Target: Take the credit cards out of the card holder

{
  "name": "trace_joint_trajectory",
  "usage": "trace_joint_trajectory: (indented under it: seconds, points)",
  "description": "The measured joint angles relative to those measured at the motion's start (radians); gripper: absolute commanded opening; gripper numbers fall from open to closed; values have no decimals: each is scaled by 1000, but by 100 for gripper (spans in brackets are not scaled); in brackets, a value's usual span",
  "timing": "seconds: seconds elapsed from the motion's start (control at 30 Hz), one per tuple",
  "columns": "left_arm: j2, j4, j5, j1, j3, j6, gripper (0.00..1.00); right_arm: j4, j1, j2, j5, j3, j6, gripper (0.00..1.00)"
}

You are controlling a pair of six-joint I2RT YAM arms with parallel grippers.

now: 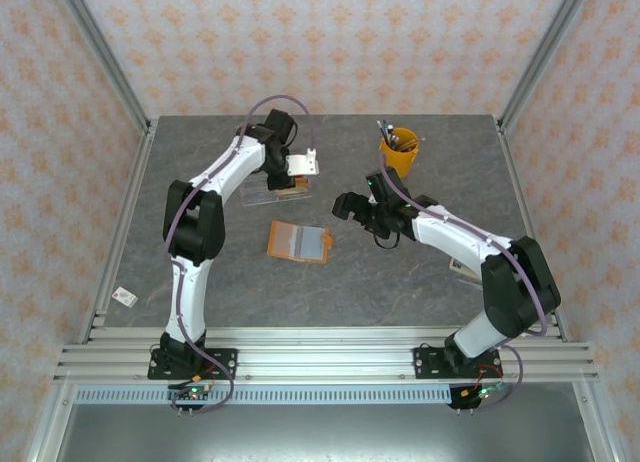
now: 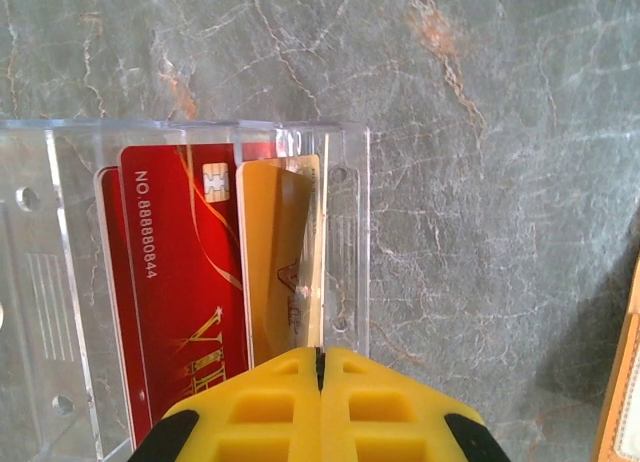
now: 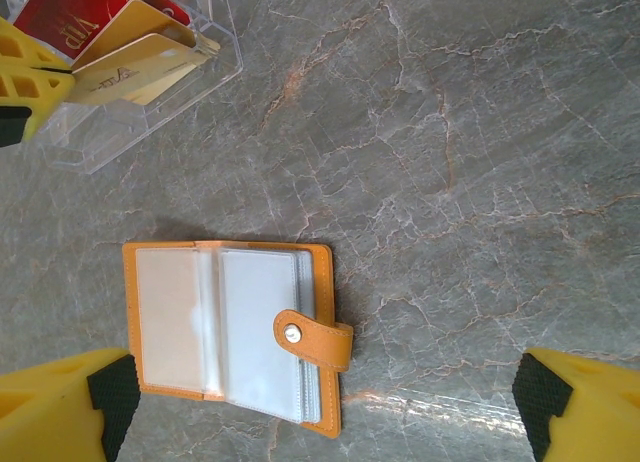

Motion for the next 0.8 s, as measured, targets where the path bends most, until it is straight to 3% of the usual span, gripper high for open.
trace_joint_trajectory:
  seconds: [0.6,0.8]
  points:
    - [0,53,54,19,-8,-73,0,0,0,0,0,0,0,97]
    - [0,56,54,41,-10,-81,8,0,0,0,0,0,0,97]
